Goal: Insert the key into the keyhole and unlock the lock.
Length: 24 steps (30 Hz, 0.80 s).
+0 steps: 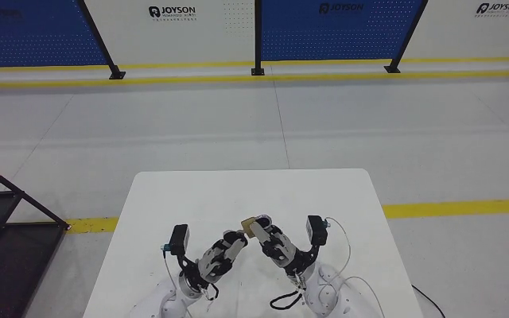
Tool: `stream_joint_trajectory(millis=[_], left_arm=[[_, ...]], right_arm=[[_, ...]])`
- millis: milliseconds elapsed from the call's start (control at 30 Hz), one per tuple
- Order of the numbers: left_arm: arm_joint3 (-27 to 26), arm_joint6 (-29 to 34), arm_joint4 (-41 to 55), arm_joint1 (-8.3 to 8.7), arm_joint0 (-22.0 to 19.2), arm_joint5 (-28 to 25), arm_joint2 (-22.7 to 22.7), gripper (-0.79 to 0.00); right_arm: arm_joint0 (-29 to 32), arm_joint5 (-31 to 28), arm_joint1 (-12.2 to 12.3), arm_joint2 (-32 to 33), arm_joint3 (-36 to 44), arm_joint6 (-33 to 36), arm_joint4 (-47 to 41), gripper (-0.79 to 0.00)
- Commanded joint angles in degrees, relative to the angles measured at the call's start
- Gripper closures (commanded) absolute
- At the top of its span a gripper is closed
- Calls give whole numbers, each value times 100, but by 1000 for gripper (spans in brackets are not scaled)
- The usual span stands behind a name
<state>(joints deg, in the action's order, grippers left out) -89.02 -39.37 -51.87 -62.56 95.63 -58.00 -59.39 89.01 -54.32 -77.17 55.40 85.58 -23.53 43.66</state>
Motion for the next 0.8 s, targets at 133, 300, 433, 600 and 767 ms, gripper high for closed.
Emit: stream_joint_trajectory(millis=[133, 300, 433, 600, 767], left_arm=[[12, 86, 211, 127, -84, 0, 88, -114], [38, 175, 351, 178, -140, 0, 130, -129], [38, 258, 421, 205, -162, 0, 148, -123], [40, 323, 487, 225, -166, 0, 148, -108], [49, 355, 493, 233, -170, 0, 121, 0]], right_arm=[[12, 2, 2, 7, 14, 40, -1, 0], [29, 16, 6, 15, 30, 73, 39, 0], [43, 26, 12, 26, 48, 105, 104, 0], [59, 37, 16, 32, 69, 111, 158, 0], [64, 67, 17, 30, 75, 120, 173, 0]])
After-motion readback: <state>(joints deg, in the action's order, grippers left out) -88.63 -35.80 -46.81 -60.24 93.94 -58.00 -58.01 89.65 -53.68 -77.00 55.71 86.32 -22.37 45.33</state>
